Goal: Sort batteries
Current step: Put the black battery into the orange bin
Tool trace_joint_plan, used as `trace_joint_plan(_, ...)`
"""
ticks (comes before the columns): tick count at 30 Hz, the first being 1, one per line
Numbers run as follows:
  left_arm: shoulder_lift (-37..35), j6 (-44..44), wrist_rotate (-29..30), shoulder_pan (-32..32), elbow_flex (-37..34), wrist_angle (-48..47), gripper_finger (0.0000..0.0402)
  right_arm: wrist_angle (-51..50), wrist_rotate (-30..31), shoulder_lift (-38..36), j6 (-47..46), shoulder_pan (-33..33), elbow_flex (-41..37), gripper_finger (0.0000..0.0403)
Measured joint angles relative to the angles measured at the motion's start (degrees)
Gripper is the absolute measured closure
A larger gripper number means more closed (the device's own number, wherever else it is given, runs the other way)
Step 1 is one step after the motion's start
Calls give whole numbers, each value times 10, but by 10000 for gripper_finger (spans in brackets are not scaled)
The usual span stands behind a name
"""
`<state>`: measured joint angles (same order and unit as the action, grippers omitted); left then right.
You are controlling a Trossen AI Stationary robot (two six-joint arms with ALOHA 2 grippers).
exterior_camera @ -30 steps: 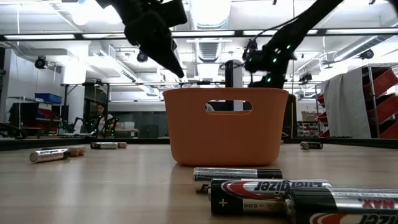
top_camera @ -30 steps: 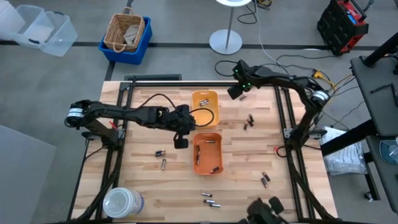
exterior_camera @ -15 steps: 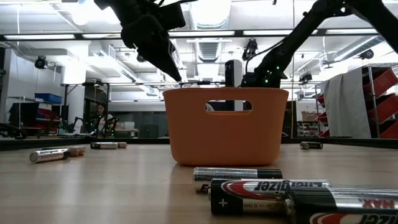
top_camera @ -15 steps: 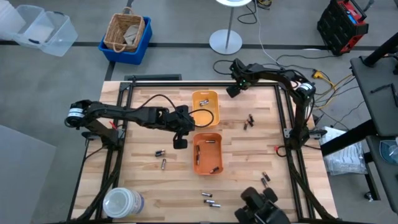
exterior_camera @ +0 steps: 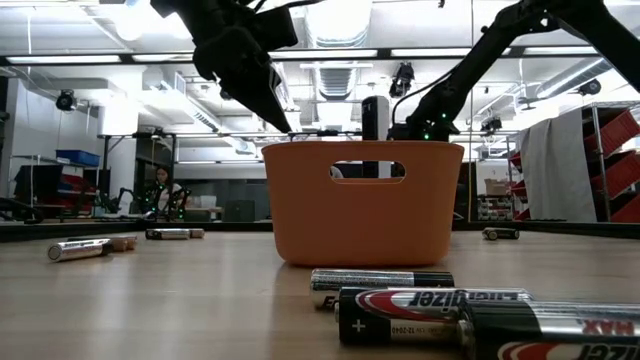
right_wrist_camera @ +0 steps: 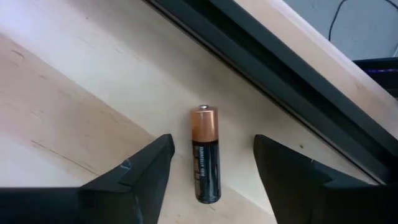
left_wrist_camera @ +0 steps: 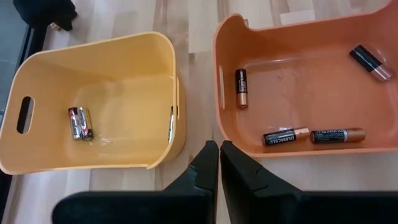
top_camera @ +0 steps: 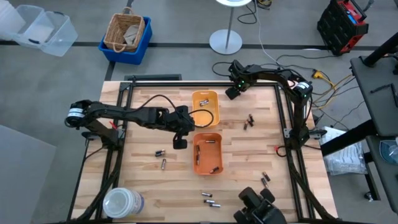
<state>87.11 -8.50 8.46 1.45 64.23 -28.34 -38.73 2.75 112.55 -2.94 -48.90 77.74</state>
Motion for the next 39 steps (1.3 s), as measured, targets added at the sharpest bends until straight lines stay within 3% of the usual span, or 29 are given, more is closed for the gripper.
trace_joint_plan(4, 0, 0, 0, 0, -1, 0, 401, 2, -2, 0, 1, 0, -5, 243)
trace_joint_plan(9, 0, 0, 0, 0, -1, 0, 402, 3, -2, -1, 32, 1, -11, 365)
trace_joint_plan(17, 0, 15, 0, -4, -1, -2, 402, -24, -5, -68, 41, 7, -18, 369)
trace_joint_plan(24, -13, 39, 0, -16, -2, -23, 402, -21, -136, -235, 82, 60, -54, 369)
trace_joint_plan(30, -30, 63, 1, -30, -2, -47, 402, 153, -278, -399, 88, 160, -191, 369)
trace_joint_plan(35, -49, 68, 1, -39, -2, -51, 402, 383, -282, -498, 31, 271, -349, 369)
trace_joint_plan(39, -66, 84, 4, -42, -2, -55, 402, 574, -278, -512, 10, 360, -441, 369)
